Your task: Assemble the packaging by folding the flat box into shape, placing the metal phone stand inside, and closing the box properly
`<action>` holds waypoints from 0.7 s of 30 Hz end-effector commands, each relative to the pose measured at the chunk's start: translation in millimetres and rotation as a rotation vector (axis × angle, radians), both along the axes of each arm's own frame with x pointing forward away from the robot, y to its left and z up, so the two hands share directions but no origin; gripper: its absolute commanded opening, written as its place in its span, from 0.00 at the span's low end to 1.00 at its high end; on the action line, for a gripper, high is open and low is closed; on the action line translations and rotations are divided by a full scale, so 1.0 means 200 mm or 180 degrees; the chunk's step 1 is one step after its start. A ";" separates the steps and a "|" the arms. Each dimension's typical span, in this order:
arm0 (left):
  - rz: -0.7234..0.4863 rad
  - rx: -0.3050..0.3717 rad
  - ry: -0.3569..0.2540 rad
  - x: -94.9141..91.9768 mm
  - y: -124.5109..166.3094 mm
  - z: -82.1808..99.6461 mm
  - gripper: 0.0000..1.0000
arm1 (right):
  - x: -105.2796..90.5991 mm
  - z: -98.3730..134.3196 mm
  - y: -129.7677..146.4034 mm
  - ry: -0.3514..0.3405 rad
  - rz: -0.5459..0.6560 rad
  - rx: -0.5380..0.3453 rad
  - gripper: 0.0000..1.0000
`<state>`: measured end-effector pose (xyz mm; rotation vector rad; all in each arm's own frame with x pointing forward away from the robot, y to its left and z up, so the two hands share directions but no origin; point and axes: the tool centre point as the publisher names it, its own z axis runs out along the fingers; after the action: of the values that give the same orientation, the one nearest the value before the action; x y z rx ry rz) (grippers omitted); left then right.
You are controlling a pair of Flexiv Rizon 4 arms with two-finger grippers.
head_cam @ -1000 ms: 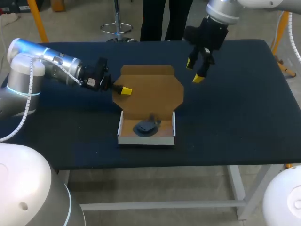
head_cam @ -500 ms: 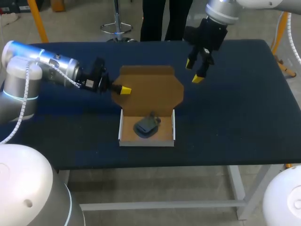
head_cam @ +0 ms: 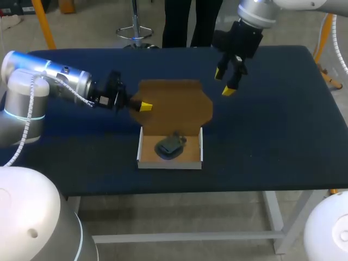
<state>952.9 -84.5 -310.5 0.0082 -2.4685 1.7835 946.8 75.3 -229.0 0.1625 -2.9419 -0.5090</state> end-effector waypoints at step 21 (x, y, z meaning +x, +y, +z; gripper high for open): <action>0.0058 0.0066 -0.0546 -0.08 -0.02 0.00 0.00 | 0.01 0.03 0.02 -0.0004 0.0048 -0.0023 1.00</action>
<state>938.9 -86.6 -308.9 -0.1292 -2.6056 1.8360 947.3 79.1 -226.0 0.1825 -2.9477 -0.5031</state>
